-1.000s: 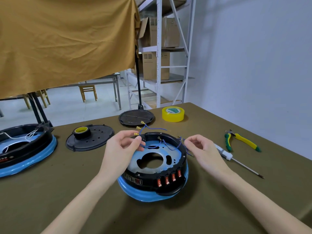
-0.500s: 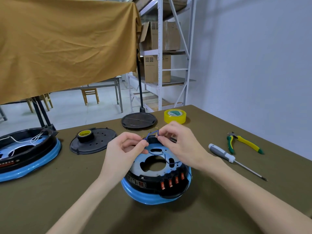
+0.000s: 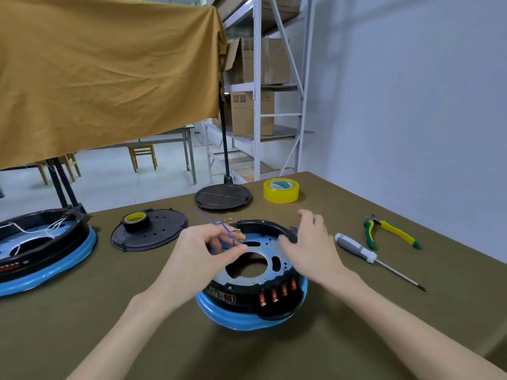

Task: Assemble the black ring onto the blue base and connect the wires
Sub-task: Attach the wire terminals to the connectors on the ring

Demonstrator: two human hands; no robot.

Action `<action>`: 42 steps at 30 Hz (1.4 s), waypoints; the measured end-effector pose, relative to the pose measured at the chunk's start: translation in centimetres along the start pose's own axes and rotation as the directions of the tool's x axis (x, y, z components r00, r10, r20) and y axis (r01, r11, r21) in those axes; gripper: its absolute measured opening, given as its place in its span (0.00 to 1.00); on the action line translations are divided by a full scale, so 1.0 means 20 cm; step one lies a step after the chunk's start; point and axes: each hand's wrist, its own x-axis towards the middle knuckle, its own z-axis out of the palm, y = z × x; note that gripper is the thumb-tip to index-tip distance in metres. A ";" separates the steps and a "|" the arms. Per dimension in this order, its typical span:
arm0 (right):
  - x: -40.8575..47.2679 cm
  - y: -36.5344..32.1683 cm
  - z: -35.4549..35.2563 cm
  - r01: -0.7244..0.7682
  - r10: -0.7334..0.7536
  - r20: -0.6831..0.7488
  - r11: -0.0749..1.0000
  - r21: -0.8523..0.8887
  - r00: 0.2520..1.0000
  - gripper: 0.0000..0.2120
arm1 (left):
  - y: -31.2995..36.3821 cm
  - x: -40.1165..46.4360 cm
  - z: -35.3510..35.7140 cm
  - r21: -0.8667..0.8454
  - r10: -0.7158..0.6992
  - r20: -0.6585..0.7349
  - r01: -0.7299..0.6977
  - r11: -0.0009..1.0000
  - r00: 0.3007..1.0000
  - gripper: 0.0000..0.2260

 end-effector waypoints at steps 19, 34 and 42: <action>0.18 0.21 0.00 0.143 -0.104 0.322 0.985 -0.101 0.941 0.12 | -0.03 -0.01 -0.03 0.610 0.351 0.221 -0.410 0.678 0.910 0.09; -0.02 -0.12 -0.03 -0.006 -0.150 0.266 0.862 0.507 0.952 0.24 | 0.07 -0.03 0.07 0.821 0.362 0.120 -0.297 0.487 0.925 0.12; -0.08 -0.21 -0.12 -0.476 -0.150 0.659 0.577 0.664 0.737 0.12 | 0.09 -0.06 0.10 0.863 0.297 0.196 -0.309 0.400 0.934 0.19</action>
